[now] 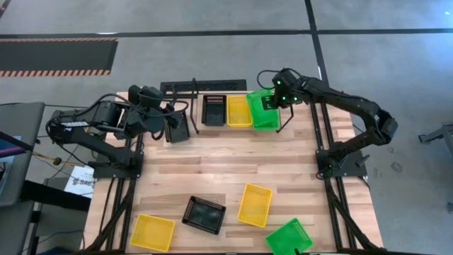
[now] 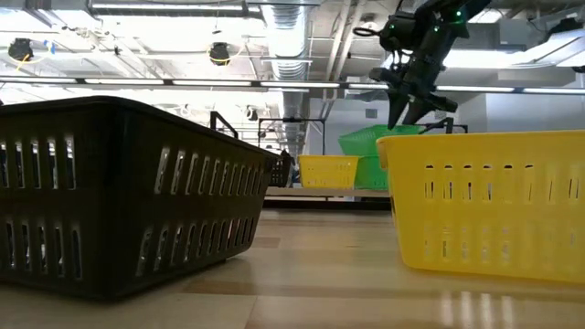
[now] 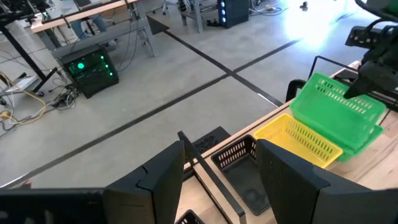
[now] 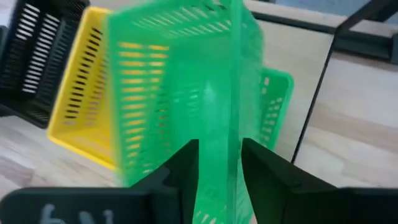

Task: Stack baskets on shelf by color
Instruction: Stack the left green bin on top of the green bin on the shelf

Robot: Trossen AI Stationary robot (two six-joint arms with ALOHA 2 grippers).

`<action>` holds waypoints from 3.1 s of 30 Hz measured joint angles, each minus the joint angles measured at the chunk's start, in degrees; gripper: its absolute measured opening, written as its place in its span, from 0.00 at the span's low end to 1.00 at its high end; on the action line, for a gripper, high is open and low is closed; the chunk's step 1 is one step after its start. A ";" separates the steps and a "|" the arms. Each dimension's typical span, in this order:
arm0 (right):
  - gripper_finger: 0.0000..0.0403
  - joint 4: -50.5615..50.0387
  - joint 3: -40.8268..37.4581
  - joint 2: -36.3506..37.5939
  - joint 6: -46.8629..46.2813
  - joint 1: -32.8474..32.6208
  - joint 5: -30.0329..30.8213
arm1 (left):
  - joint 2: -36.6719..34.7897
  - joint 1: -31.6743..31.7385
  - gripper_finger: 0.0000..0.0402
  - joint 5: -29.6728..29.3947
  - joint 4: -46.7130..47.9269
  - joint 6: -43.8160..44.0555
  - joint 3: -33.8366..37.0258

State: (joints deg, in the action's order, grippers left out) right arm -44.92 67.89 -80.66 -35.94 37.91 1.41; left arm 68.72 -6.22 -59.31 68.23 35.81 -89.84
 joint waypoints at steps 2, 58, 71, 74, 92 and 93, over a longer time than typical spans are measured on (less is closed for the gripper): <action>0.36 -0.21 1.03 0.00 0.00 -0.19 0.00 | -0.02 0.00 0.47 0.00 0.01 0.00 0.00; 0.38 -10.93 3.63 -3.75 4.14 -3.81 3.17 | 1.87 0.00 0.47 0.02 0.02 0.24 0.02; 0.38 -11.20 3.59 -9.52 5.99 -3.91 2.91 | 1.95 -0.01 0.47 0.00 -0.01 0.85 0.02; 0.23 -10.93 3.50 -8.70 5.88 -3.72 2.83 | 1.95 0.00 0.47 -0.04 -0.02 0.87 0.02; 0.16 -6.52 3.61 -8.20 5.92 -3.17 3.09 | 1.93 0.00 0.47 -0.94 0.00 0.81 0.02; 0.16 -6.52 3.61 -8.20 6.03 -3.17 3.09 | 1.93 0.00 0.47 -0.94 0.00 0.79 0.02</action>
State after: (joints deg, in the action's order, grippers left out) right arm -51.44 71.50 -88.86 -29.91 34.74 4.49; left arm 70.65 -6.22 -60.25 68.23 36.60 -89.82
